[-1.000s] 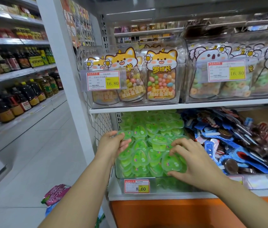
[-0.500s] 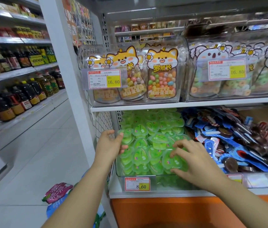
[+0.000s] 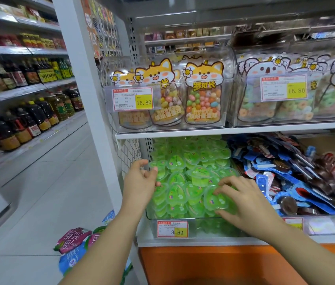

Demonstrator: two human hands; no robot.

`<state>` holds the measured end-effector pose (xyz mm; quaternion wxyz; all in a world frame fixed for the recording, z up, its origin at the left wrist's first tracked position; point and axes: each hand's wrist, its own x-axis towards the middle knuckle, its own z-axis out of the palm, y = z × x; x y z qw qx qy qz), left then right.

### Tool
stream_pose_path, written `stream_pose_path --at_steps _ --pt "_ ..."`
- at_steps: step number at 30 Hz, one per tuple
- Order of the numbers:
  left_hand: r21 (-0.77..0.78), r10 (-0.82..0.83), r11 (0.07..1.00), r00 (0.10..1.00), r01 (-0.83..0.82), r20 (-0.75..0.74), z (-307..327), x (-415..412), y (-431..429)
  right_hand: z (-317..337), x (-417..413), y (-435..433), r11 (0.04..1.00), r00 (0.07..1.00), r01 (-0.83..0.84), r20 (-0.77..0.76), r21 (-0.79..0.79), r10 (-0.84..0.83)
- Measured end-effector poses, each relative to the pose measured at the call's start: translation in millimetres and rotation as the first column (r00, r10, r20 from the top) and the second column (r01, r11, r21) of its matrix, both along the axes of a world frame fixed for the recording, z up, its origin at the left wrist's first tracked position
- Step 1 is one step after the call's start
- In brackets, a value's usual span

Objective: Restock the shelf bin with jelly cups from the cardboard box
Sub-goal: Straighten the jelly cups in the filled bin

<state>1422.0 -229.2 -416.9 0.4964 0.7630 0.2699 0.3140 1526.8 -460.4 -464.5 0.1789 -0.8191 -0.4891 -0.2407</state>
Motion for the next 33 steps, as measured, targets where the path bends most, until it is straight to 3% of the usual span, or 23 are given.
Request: stream_pose_path --at_steps 4,8,10,14,20,33 --pt "0.267 0.049 0.962 0.998 -0.056 0.03 0 -3 -9 1 -4 -1 1.0 1.0 0.001 -0.026 -0.014 -0.001" --pt "0.549 -0.059 0.833 0.998 0.067 -0.033 1 -1 -28 4 -7 -5 1.0 0.998 -0.014 -0.056 -0.018 0.013" --pt "0.611 -0.079 0.785 0.995 0.102 -0.064 0 0 -35 9 -9 -4 0.999 0.996 -0.022 -0.084 0.039 0.025" --pt "0.624 -0.014 0.778 0.994 0.08 -0.11 -5 -3 -29 29 -7 12 0.99 0.983 0.028 -0.185 0.141 -0.002" --pt "0.626 0.047 0.78 0.996 0.007 -0.07 -11 -18 -13 36 2 34 0.998 0.939 0.051 -0.344 0.049 -0.031" --pt "0.621 -0.048 0.78 0.997 0.078 -0.065 -14 -16 5 34 7 46 0.968 0.975 -0.011 -0.21 0.251 0.065"
